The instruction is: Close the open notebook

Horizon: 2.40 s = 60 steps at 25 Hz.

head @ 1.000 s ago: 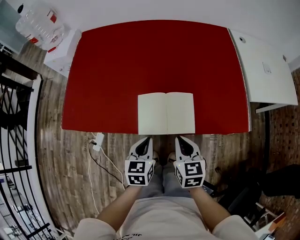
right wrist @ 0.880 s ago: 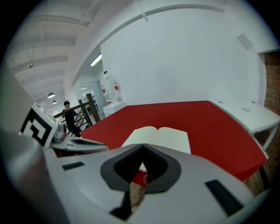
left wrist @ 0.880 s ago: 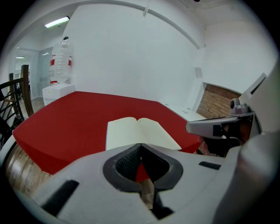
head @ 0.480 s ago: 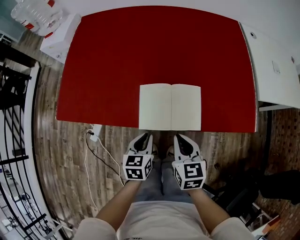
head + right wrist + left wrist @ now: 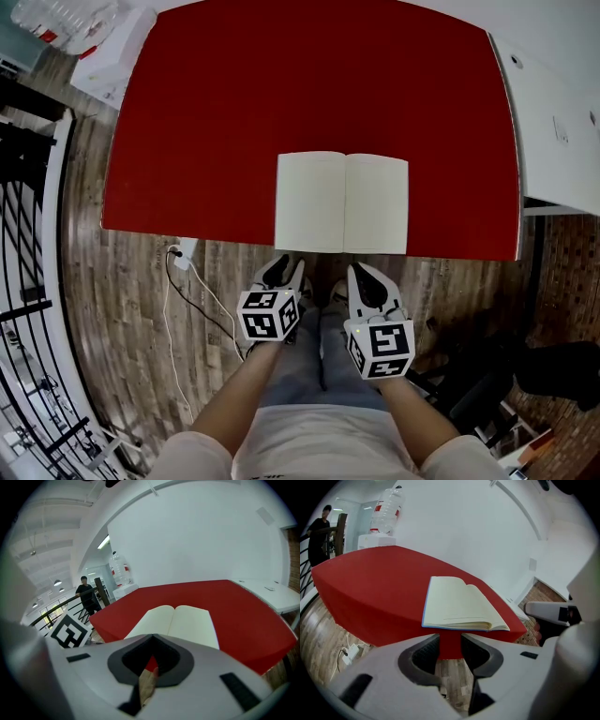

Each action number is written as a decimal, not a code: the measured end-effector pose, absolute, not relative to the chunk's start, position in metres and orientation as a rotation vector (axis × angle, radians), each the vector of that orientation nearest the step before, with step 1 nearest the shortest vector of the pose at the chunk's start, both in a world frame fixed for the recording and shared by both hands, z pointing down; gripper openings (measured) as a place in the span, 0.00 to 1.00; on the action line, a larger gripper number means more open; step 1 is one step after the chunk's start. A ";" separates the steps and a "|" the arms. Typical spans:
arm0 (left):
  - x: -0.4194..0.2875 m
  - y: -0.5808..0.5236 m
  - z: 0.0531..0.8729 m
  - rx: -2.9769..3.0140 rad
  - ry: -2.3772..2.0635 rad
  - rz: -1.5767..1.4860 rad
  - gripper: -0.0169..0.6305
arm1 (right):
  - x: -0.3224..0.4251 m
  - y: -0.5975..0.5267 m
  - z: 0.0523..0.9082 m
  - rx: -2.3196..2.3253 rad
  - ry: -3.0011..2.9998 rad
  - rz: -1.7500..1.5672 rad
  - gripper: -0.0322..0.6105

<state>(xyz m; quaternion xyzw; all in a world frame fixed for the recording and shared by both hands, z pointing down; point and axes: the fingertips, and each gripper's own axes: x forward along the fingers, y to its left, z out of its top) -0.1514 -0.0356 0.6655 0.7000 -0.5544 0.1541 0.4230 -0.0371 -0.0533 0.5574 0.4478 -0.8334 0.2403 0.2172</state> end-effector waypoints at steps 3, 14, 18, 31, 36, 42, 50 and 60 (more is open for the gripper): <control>-0.160 -0.039 0.673 1.725 -1.412 0.378 0.24 | -0.038 -0.053 0.562 1.236 -2.307 0.675 0.06; -0.178 -0.043 0.677 1.697 -1.462 0.355 0.24 | -0.045 -0.054 0.567 1.212 -2.311 0.685 0.06; -0.185 -0.042 0.675 1.707 -1.455 0.336 0.26 | -0.046 -0.054 0.567 1.206 -2.318 0.688 0.06; -0.188 -0.048 0.665 1.574 -1.327 -0.086 0.27 | -0.052 -0.051 0.570 1.187 -2.316 0.703 0.06; -0.194 -0.051 0.667 1.507 -1.319 -0.144 0.13 | -0.054 -0.052 0.572 1.190 -2.312 0.707 0.06; -0.195 -0.051 0.665 1.481 -1.341 -0.158 0.06 | -0.055 -0.054 0.575 1.192 -2.316 0.708 0.06; -0.196 -0.054 0.640 1.611 -1.448 0.023 0.05 | -0.054 -0.059 0.572 1.210 -2.312 0.709 0.06; -0.175 -0.062 0.576 1.810 -1.482 0.134 0.05 | -0.037 -0.069 0.554 1.288 -2.317 0.701 0.06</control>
